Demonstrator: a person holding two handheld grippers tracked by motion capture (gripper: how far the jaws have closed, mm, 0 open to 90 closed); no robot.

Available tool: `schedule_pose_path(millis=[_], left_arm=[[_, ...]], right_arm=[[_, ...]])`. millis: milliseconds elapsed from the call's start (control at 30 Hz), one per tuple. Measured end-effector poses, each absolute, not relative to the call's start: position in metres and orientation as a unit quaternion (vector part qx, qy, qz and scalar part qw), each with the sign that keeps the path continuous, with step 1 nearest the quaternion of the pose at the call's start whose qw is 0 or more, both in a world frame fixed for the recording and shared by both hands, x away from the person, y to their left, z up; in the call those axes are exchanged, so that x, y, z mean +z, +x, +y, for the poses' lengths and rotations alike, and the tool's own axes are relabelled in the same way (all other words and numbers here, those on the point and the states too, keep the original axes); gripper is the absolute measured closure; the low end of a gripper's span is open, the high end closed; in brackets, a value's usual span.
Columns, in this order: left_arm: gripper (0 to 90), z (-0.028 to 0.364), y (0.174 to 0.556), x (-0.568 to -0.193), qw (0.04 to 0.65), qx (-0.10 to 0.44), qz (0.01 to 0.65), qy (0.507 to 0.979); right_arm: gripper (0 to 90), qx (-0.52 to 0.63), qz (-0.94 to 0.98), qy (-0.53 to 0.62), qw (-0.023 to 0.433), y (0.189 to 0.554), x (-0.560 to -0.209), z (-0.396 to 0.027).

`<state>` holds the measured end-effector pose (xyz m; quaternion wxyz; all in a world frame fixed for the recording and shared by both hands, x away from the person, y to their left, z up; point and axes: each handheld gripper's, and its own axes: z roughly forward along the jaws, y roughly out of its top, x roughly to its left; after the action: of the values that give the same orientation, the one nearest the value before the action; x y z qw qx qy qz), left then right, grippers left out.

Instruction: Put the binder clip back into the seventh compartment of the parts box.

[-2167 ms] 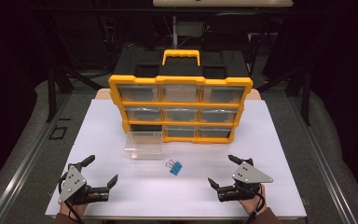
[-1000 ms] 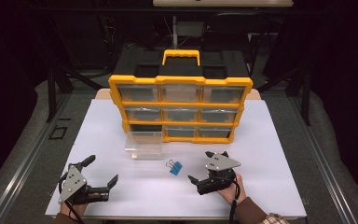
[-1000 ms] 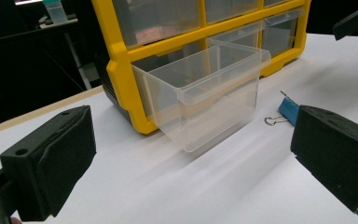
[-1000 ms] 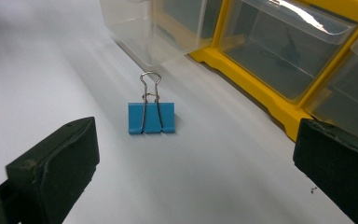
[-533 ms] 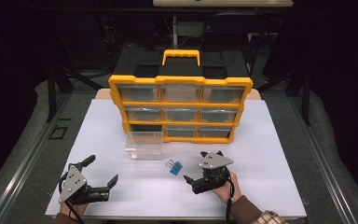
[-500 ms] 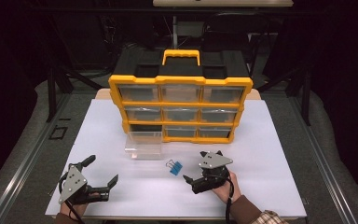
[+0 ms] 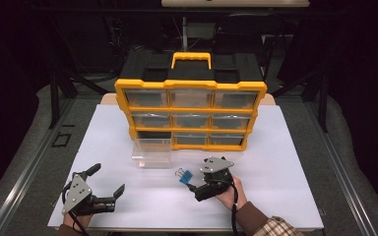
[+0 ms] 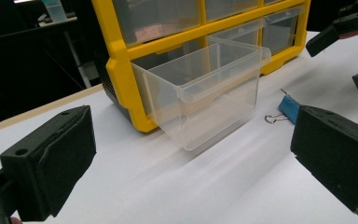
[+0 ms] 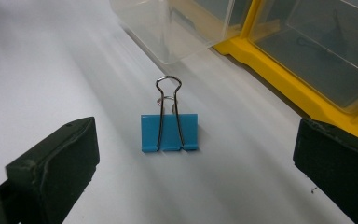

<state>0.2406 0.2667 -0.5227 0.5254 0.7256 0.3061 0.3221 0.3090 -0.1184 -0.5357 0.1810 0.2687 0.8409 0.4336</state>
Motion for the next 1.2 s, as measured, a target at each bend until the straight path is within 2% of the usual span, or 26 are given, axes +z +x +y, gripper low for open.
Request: schedule_pose_path(millis=[1100, 1200], left_arm=[[0.0, 0.266, 0.241, -0.523, 0.522, 0.317, 0.306, 0.73], [0.0, 0.266, 0.242, -0.523, 0.522, 0.316, 0.305, 0.731]], right_arm=[[0.0, 0.399, 0.866, 0.265, 0.145, 0.323, -0.537, -0.09], [2.5, 0.395, 0.868, 0.264, 0.145, 0.324, -0.537, -0.088]])
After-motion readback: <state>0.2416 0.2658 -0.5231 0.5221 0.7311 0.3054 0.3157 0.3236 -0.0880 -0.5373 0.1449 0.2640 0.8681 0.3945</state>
